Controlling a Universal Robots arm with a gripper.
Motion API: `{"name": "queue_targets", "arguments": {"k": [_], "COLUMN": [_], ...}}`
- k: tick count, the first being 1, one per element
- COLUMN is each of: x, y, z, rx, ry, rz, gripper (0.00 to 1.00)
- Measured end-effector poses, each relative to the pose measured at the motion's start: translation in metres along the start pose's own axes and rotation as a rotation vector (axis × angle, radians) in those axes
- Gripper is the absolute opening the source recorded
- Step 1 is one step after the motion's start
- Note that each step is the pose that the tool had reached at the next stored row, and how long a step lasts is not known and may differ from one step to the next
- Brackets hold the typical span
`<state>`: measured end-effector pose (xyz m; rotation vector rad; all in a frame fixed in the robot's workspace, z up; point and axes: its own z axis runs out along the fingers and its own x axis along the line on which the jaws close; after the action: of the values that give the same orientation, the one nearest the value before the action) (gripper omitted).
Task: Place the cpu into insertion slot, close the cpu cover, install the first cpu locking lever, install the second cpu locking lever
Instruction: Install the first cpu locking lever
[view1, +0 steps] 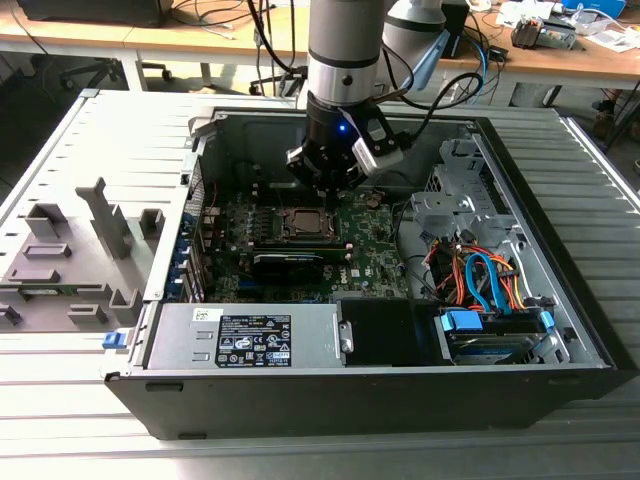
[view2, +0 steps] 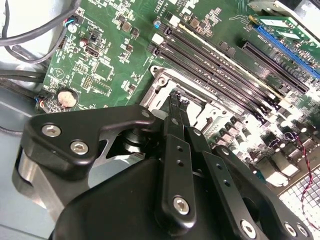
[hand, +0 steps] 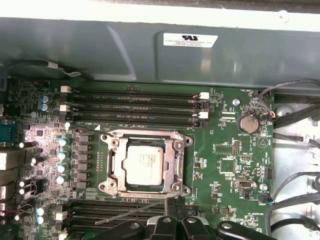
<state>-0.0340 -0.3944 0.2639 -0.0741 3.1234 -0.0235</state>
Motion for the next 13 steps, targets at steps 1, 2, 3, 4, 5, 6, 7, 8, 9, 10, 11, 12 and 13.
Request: {"name": "queue_targets", "arguments": {"k": [1,2,3,4,5,6,7,8,9,10,11,12,13], "x": [0.0,0.0,0.0,0.0,0.0,0.0,0.0,-0.0001,-0.0001,-0.0001,-0.0001,-0.0001,-0.0001], "y": [0.0,0.0,0.0,0.0,0.0,0.0,0.0,0.0,-0.0001,-0.0001,-0.0001,-0.0001,-0.0001], "z": [-0.001,-0.0021,-0.0028,-0.0032,-0.0035,-0.0041,-0.0048,-0.0059,-0.0073,-0.0079,-0.0085,-0.0094,-0.01], "rx": [0.0002,0.0,0.0,-0.0001,-0.0001,-0.0001,-0.0001,-0.0004,-0.0005,-0.0006,-0.0005,-0.0007,-0.0006], "ry": [0.0,-0.0001,-0.0001,-0.0001,-0.0002,-0.0001,-0.0001,-0.0001,-0.0001,-0.0001,-0.0001,-0.0001,-0.0001], "rz": [0.0,0.0,0.0,0.0,0.0,0.0,0.0,0.0,0.0,0.0,0.0,0.0,0.0], "gripper": [0.11,0.11,0.11,0.11,0.11,0.11,0.11,0.11,0.11,0.11,0.11,0.11,0.11]}}
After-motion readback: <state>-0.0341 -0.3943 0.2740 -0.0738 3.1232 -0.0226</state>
